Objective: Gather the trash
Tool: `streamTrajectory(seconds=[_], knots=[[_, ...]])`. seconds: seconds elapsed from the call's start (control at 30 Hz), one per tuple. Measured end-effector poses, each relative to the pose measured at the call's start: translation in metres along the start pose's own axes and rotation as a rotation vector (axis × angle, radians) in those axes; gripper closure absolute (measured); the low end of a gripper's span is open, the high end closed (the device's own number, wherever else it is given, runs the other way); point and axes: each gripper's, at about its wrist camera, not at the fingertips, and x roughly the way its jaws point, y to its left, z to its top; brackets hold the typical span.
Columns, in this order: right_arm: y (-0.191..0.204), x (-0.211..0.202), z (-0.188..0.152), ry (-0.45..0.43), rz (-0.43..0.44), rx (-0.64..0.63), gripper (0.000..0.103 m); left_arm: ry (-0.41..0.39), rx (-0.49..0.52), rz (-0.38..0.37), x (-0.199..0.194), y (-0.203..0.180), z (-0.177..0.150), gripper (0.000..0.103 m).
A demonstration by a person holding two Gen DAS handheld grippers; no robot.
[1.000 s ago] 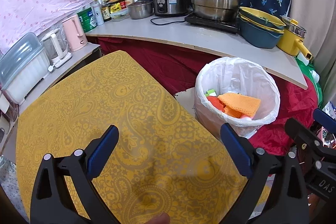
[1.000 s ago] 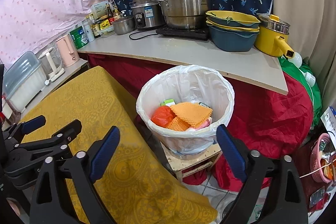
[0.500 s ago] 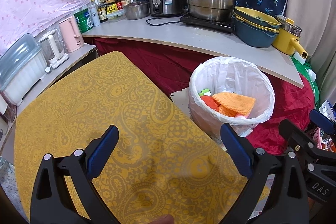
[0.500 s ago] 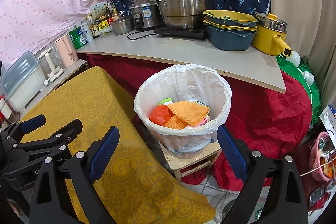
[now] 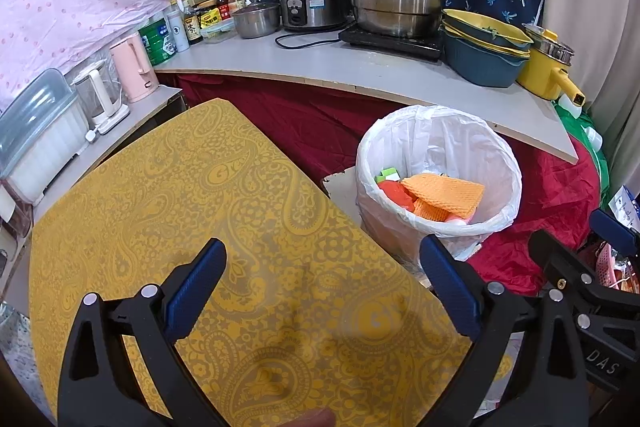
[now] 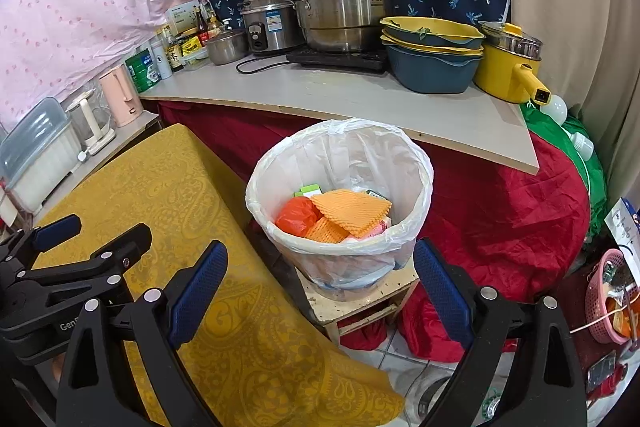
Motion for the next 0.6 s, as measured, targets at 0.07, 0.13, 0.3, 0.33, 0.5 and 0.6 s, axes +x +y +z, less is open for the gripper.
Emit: streamTrajectory(seconds=[0.07, 0.13, 0.3, 0.33, 0.5, 0.6], knots=[[-0.0006, 0.0003, 0.0005, 0.001, 0.002, -0.001, 0.013, 0.002, 0.004, 0.003, 0.0004, -0.0010, 0.0000, 0.010], [-0.0011, 0.0004, 0.0001, 0.003, 0.002, 0.001, 0.013, 0.005, 0.005, 0.005, 0.0011, -0.0018, 0.0001, 0.010], [-0.0032, 0.0011, -0.0020, 0.006, -0.003, 0.003, 0.013, 0.010, -0.003, 0.021, 0.0034, -0.0002, -0.0004, 0.010], [-0.0040, 0.0015, -0.0021, 0.007, -0.003, 0.004, 0.013, 0.013, -0.010, 0.023, 0.0041, 0.0006, -0.0005, 0.010], [-0.0036, 0.0024, -0.0038, 0.010, -0.007, 0.007, 0.013, 0.016, -0.036, 0.036, 0.0057, 0.0023, -0.0023, 0.010], [-0.0041, 0.0036, -0.0039, 0.011, -0.007, 0.008, 0.013, 0.017, -0.030, 0.038, 0.0065, 0.0016, -0.0031, 0.010]])
